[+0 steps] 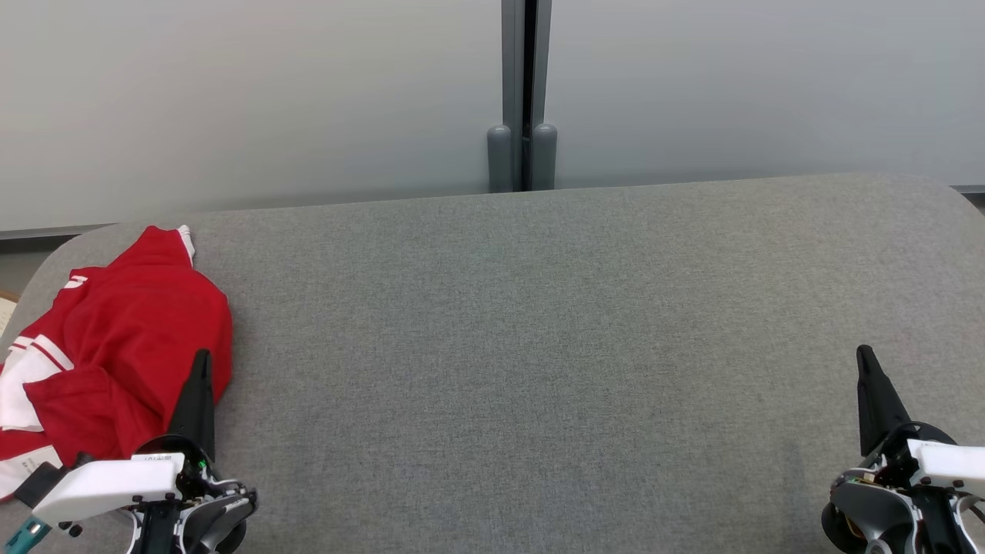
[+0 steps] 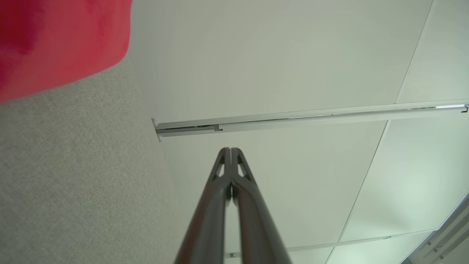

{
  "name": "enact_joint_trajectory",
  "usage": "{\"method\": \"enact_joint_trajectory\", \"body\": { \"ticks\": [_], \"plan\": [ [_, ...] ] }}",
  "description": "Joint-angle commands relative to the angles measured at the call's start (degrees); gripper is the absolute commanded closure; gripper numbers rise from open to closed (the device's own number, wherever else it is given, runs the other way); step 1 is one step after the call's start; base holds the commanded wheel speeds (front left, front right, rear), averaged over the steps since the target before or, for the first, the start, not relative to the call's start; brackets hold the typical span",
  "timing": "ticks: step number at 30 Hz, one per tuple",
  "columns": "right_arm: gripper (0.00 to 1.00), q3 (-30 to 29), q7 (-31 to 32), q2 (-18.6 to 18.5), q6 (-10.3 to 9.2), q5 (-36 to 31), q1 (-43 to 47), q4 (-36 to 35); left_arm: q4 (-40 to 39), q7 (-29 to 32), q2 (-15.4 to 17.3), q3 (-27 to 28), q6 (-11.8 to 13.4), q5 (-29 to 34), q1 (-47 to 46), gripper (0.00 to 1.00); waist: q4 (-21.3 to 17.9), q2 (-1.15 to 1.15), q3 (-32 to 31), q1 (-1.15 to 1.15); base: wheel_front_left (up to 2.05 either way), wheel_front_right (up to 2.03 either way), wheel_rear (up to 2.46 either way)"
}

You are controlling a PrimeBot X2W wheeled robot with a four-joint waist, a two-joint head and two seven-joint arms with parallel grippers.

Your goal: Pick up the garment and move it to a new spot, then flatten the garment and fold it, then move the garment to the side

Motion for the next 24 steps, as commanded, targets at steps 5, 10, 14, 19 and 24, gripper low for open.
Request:
{"method": "enact_joint_trajectory", "body": {
  "ticks": [5,10,14,19,24],
  "plan": [
    [1.00,0.0,0.1,-0.1,0.00,-0.2,0.4,-0.2,0.0,0.1,0.2,0.1,-0.2,0.1,-0.6,1.00,0.0,0.00,0.0,0.00,0.00,0.00,0.00],
    [1.00,0.0,0.1,-0.1,0.00,-0.2,0.4,-0.2,0.0,0.1,0.2,0.1,-0.2,0.1,-0.6,1.00,0.0,0.00,0.0,0.00,0.00,0.00,0.00],
    [1.00,0.0,0.1,-0.1,0.00,-0.2,0.4,-0.2,0.0,0.1,0.2,0.1,-0.2,0.1,-0.6,1.00,0.0,0.00,0.0,0.00,0.00,0.00,0.00],
    [1.00,0.0,0.1,-0.1,0.00,-0.2,0.4,-0.2,0.0,0.1,0.2,0.1,-0.2,0.1,-0.6,1.00,0.0,0.00,0.0,0.00,0.00,0.00,0.00],
    [1.00,0.0,0.1,-0.1,0.00,-0.2,0.4,-0.2,0.0,0.1,0.2,0.1,-0.2,0.1,-0.6,1.00,0.0,0.00,0.0,0.00,0.00,0.00,0.00]
  ]
}}
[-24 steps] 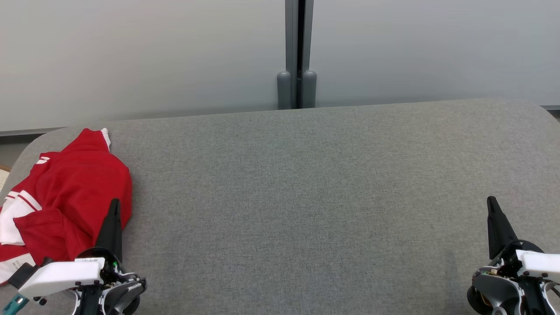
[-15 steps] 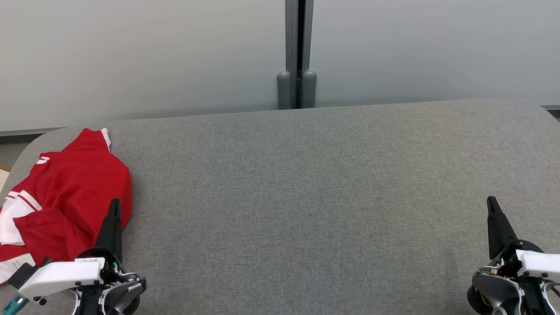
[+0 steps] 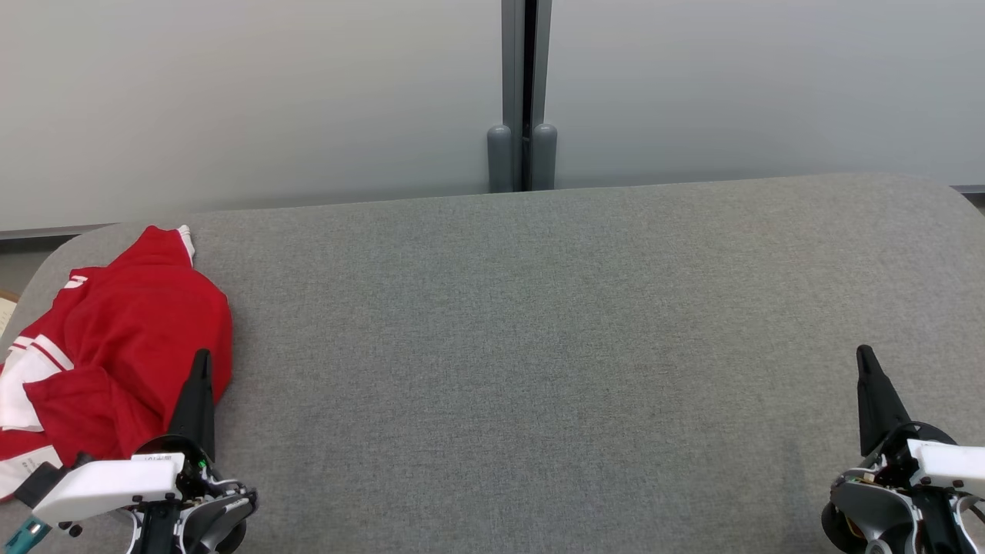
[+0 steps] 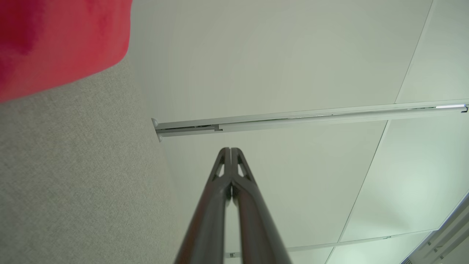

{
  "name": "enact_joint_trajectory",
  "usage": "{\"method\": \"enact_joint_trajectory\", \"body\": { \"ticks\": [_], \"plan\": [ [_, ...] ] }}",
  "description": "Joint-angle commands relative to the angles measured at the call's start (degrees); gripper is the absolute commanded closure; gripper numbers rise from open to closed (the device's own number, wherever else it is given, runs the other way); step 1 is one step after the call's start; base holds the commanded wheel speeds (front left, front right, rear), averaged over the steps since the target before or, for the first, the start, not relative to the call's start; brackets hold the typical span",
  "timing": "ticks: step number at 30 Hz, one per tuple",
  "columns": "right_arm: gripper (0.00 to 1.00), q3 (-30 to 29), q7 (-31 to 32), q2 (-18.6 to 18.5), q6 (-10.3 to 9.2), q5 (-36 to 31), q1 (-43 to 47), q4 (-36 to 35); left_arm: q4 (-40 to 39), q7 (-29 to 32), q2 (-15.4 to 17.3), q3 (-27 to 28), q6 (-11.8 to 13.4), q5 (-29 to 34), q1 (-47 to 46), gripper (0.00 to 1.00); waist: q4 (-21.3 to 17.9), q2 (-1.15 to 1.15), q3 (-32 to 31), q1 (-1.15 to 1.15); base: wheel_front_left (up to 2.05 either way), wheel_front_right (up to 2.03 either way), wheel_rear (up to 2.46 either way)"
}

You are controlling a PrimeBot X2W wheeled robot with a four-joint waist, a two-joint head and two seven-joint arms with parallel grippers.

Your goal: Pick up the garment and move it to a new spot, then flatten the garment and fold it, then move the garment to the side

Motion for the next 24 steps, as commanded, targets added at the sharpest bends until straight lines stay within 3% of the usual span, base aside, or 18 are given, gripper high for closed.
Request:
{"method": "enact_joint_trajectory", "body": {
  "ticks": [1,24],
  "plan": [
    [1.00,0.0,0.1,-0.1,0.00,-0.2,0.4,-0.2,0.0,0.1,0.2,0.1,-0.2,0.1,-0.6,1.00,0.0,0.00,0.0,0.00,0.00,0.00,0.00],
    [1.00,0.0,0.1,-0.1,0.00,-0.2,0.4,-0.2,0.0,0.1,0.1,0.1,-0.2,0.1,-0.6,1.00,0.0,0.00,0.0,0.00,0.00,0.00,0.00]
  ]
}}
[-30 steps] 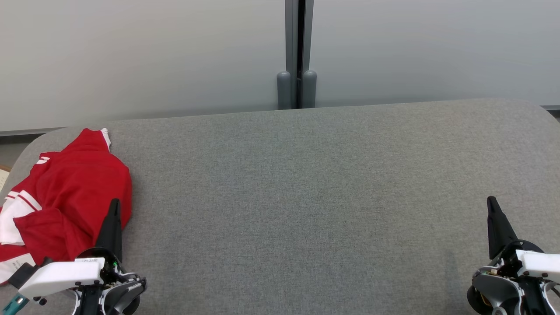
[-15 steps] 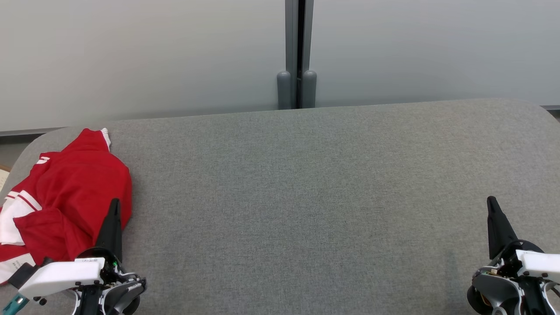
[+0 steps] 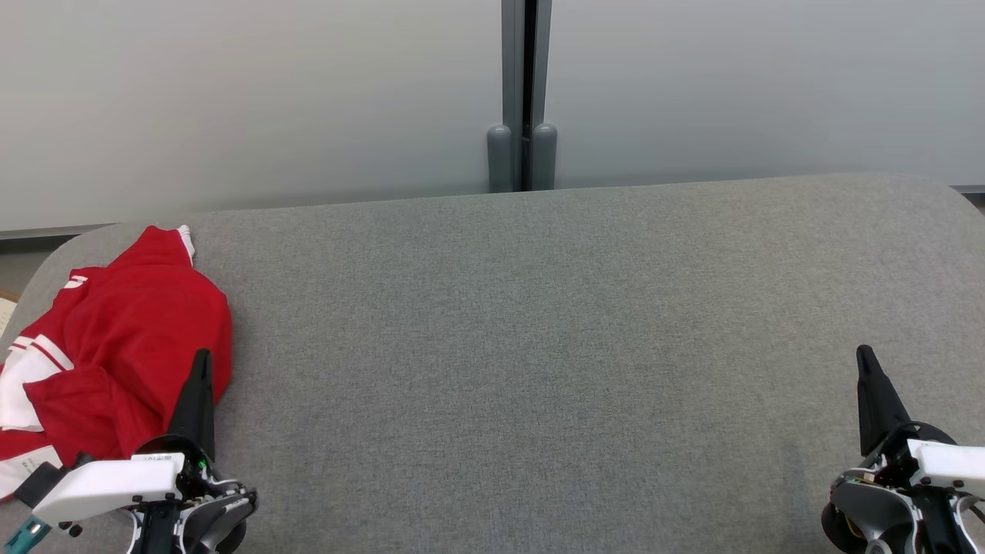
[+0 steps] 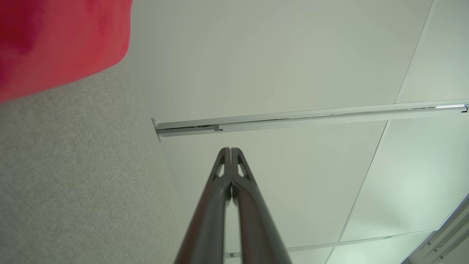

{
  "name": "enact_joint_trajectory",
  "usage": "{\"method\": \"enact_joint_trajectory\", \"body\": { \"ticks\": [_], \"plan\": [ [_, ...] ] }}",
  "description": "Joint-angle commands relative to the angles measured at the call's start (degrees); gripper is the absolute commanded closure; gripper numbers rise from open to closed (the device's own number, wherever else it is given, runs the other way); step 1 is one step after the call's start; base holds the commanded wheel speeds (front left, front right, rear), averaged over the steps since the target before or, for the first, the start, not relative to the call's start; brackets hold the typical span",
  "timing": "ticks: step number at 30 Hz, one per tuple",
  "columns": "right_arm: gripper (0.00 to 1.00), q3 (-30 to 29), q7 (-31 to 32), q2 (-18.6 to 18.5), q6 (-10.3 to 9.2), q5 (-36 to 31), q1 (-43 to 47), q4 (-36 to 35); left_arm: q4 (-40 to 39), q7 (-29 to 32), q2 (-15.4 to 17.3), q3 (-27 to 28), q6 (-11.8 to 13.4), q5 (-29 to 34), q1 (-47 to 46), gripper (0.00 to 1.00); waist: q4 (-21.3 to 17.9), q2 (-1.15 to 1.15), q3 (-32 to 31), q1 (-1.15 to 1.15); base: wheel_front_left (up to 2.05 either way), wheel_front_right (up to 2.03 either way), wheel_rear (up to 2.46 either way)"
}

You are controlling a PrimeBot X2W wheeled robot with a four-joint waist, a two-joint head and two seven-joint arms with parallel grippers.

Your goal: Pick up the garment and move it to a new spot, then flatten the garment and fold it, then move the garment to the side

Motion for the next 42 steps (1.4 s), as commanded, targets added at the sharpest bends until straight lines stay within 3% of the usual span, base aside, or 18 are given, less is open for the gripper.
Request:
{"method": "enact_joint_trajectory", "body": {
  "ticks": [1,19,20,34,42],
  "plan": [
    [1.00,0.0,0.1,-0.1,0.00,-0.2,0.4,-0.2,0.0,0.1,0.1,0.1,-0.2,0.1,-0.6,1.00,0.0,0.00,0.0,0.00,0.00,0.00,0.00],
    [1.00,0.0,0.1,-0.1,0.00,-0.2,0.4,-0.2,0.0,0.1,0.1,0.1,-0.2,0.1,-0.6,1.00,0.0,0.00,0.0,0.00,0.00,0.00,0.00],
    [0.00,0.0,0.0,0.0,0.00,0.0,0.0,0.1,0.0,0.0,0.0,0.0,0.0,0.0,0.0,0.00,0.0,0.00,0.0,0.00,0.00,0.00,0.00],
    [0.00,1.4,-2.8,0.4,-0.01,-1.8,1.2,0.1,0.0,-2.8,-0.5,0.0,0.0,0.0,2.0,0.00,0.0,0.00,0.1,0.00,0.00,0.00,0.00],
    [0.00,0.9,-4.9,0.3,-0.01,-7.4,0.5,-0.9,-1.5,-4.9,-0.4,1.0,0.0,0.0,1.9,0.00,0.0,0.00,0.2,0.00,0.00,0.00,0.00]
  ]
}}
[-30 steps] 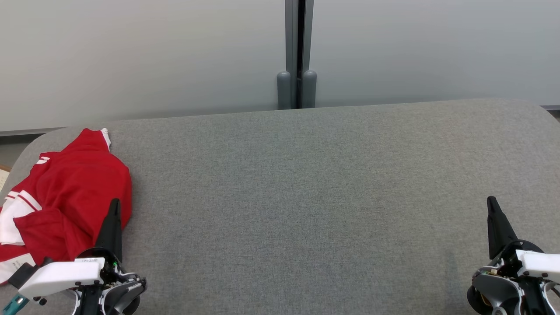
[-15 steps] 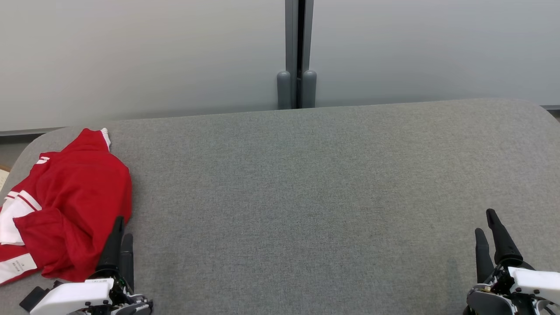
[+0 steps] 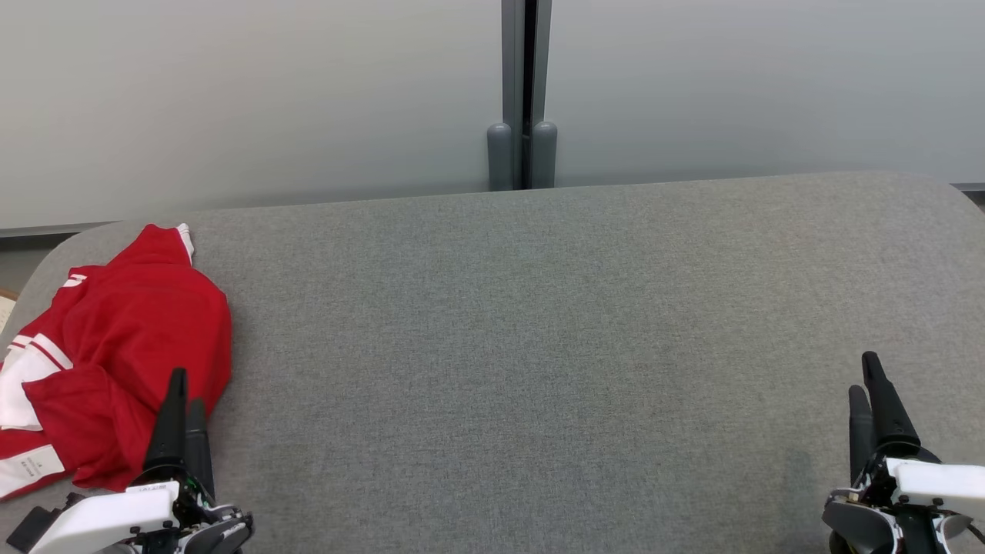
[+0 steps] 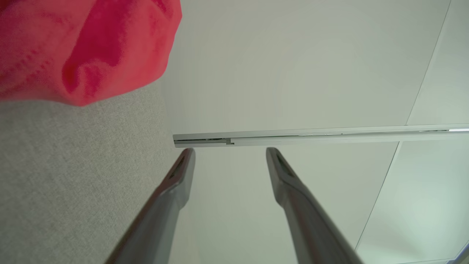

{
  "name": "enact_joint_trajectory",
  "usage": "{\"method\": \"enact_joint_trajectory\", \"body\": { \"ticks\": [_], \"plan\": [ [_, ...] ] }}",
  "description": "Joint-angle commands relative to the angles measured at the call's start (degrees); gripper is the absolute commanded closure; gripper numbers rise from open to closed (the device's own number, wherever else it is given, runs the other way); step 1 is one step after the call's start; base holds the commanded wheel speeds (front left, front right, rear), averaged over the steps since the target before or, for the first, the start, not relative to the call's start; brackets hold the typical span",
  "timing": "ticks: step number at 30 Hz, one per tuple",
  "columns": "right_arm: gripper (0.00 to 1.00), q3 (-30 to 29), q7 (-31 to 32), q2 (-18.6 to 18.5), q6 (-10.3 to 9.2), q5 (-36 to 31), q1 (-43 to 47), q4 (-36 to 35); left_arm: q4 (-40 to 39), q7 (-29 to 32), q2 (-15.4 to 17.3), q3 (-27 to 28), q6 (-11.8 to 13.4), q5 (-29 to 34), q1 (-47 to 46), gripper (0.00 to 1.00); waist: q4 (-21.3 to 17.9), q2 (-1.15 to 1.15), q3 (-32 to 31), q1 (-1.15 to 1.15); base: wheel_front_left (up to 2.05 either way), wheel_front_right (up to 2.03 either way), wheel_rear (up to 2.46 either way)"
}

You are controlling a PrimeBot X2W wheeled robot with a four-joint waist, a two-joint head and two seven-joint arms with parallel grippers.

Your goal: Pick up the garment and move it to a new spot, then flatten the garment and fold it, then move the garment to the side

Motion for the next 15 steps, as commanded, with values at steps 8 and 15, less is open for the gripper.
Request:
{"method": "enact_joint_trajectory", "body": {
  "ticks": [8,15],
  "plan": [
    [0.00,-1.5,-2.6,-0.6,0.02,-13.6,-2.8,-4.6,-2.2,-2.3,0.7,3.2,0.0,4.7,-2.4,0.00,0.0,0.00,0.2,0.00,0.00,0.00,0.00],
    [0.00,0.5,-4.1,-0.7,0.02,-26.1,-4.1,-10.3,-4.4,-3.8,0.8,4.9,0.0,9.9,-3.5,0.00,0.2,0.00,0.5,0.00,0.00,0.00,0.00]
  ]
}}
